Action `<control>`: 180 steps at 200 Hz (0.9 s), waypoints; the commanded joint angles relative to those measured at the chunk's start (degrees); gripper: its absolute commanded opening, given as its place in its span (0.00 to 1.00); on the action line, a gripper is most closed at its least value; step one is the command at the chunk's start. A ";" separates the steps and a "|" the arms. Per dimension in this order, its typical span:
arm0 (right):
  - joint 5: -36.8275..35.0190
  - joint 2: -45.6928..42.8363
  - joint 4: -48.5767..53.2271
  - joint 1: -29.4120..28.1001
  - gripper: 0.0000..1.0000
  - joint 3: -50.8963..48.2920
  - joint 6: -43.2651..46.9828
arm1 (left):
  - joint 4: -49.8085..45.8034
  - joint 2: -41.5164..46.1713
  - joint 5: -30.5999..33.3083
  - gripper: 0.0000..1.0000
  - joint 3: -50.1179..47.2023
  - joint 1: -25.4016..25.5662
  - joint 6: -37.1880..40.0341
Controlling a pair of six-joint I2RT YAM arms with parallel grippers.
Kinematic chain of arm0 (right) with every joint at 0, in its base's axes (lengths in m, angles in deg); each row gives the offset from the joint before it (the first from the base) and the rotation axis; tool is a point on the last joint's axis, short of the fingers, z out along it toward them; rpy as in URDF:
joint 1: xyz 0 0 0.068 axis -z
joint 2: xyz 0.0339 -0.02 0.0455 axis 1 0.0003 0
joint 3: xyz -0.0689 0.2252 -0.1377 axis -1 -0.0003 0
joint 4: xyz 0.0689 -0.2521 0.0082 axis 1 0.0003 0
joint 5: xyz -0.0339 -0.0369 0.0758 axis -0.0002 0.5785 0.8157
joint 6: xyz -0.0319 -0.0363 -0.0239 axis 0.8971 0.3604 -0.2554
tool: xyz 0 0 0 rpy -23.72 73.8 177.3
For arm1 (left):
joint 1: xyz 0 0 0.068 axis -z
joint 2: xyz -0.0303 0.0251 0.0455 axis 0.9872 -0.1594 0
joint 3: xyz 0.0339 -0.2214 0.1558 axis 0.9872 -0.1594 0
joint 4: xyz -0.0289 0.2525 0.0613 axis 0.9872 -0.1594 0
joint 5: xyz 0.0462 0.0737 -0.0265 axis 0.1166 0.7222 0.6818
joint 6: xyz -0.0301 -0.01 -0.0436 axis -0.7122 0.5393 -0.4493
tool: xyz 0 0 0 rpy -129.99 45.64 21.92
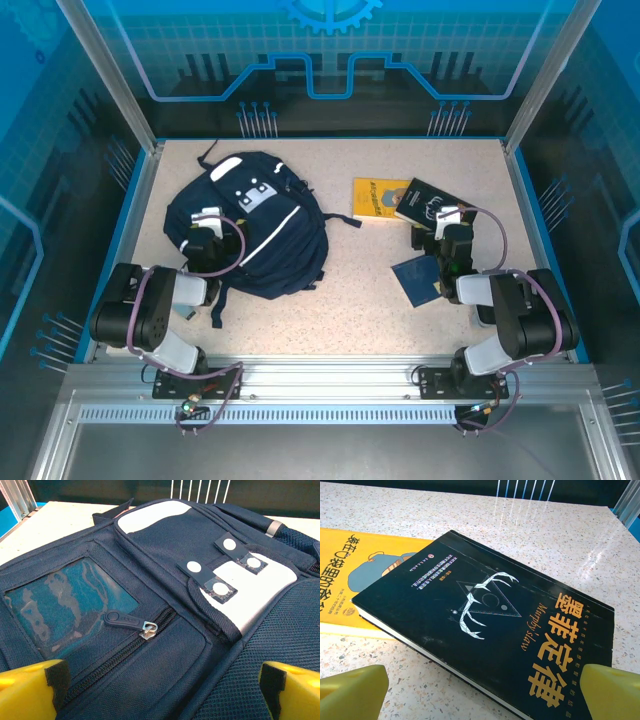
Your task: Pack the student bag
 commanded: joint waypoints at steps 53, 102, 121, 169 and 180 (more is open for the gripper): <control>0.17 0.07 -1.73 0.37 1.00 0.81 -0.47 | 0.49 0.06 -1.11 0.99 0.73 -0.29 0.69; 0.10 0.07 -1.74 0.37 1.00 0.81 -0.48 | 0.39 0.07 -1.20 0.99 0.84 -0.34 0.66; 0.17 0.03 -1.59 0.37 1.00 0.89 -0.43 | 0.27 0.04 -1.28 0.99 0.82 -0.37 0.65; -0.31 -0.58 -1.21 0.19 1.00 0.93 -0.32 | 3.79 1.35 0.71 0.99 -1.34 -0.37 0.25; 1.96 -2.34 0.13 -0.04 1.00 1.11 1.11 | 2.26 4.61 1.62 0.99 -2.39 -0.28 -0.12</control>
